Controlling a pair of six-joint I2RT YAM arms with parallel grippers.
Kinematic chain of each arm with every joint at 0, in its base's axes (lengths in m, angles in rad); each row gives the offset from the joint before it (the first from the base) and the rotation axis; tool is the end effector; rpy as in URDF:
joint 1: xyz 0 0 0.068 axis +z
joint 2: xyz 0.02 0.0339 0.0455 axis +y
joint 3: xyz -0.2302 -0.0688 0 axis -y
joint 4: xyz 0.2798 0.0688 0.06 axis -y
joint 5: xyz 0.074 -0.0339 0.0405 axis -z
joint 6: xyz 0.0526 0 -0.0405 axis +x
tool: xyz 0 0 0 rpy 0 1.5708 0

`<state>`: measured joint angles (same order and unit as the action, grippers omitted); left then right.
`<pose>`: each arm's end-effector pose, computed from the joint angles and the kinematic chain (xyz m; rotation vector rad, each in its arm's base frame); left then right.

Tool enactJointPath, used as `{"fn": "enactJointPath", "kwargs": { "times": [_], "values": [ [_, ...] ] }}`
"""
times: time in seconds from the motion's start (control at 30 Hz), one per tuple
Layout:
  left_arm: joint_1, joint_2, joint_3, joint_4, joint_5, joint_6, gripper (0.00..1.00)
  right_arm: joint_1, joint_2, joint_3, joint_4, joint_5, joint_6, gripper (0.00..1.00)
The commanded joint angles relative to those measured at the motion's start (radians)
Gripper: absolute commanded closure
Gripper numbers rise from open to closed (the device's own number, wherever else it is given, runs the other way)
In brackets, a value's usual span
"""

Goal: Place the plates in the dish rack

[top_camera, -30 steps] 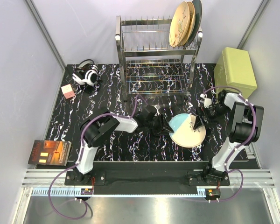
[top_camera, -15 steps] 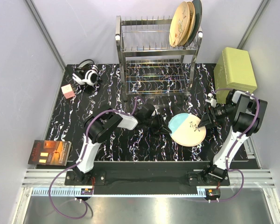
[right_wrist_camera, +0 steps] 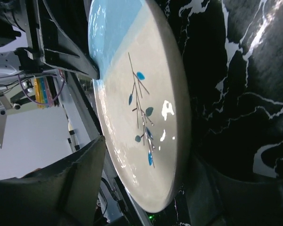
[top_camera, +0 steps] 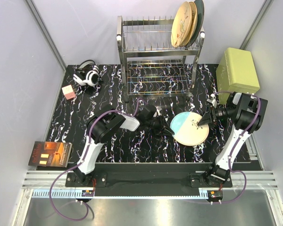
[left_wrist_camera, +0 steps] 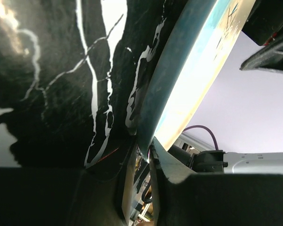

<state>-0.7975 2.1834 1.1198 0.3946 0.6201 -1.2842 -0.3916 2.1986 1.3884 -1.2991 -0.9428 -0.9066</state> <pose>0.2801 -0.3307 0.0140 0.2393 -2.6681 1.5346 0.3284 -0.0896 0.0484 -0.3055 2.5825 1.4752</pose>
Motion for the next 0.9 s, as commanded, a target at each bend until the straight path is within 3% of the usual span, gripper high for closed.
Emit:
{"fn": "enactJointPath", "kwargs": {
  "times": [0.0, 0.23, 0.37, 0.43, 0.47, 0.6, 0.73, 0.87],
  "values": [
    [-0.034, 0.118, -0.034, -0.149, -0.187, 0.042, 0.78, 0.043, 0.058, 0.012, -0.065, -0.094, 0.015, 0.36],
    [-0.034, 0.136, -0.017, -0.140, -0.189, 0.045, 0.79, 0.043, 0.052, 0.000, -0.060, -0.070, 0.008, 0.61],
    [-0.034, 0.147, 0.005, -0.146, -0.184, 0.051, 0.78, 0.043, 0.049, 0.001, -0.054, -0.056, 0.014, 0.89],
    [-0.032, 0.142, 0.020, -0.190, -0.187, 0.060, 0.72, 0.043, 0.032, 0.006, -0.052, -0.037, 0.024, 1.00],
    [-0.032, 0.135, 0.023, -0.209, -0.189, 0.092, 0.66, 0.043, 0.020, 0.011, -0.052, -0.028, 0.029, 1.00],
    [-0.010, 0.047, 0.038, -0.377, -0.273, 0.264, 0.27, 0.040, -0.109, 0.014, -0.054, 0.033, 0.026, 1.00],
    [0.040, -0.098, 0.048, -0.500, -0.347, 0.489, 0.14, 0.042, -0.239, 0.050, -0.062, 0.084, 0.063, 1.00],
    [0.115, -0.218, 0.012, -0.580, -0.368, 0.684, 0.12, 0.043, -0.376, 0.112, -0.120, 0.130, 0.054, 1.00]
  ]
}}
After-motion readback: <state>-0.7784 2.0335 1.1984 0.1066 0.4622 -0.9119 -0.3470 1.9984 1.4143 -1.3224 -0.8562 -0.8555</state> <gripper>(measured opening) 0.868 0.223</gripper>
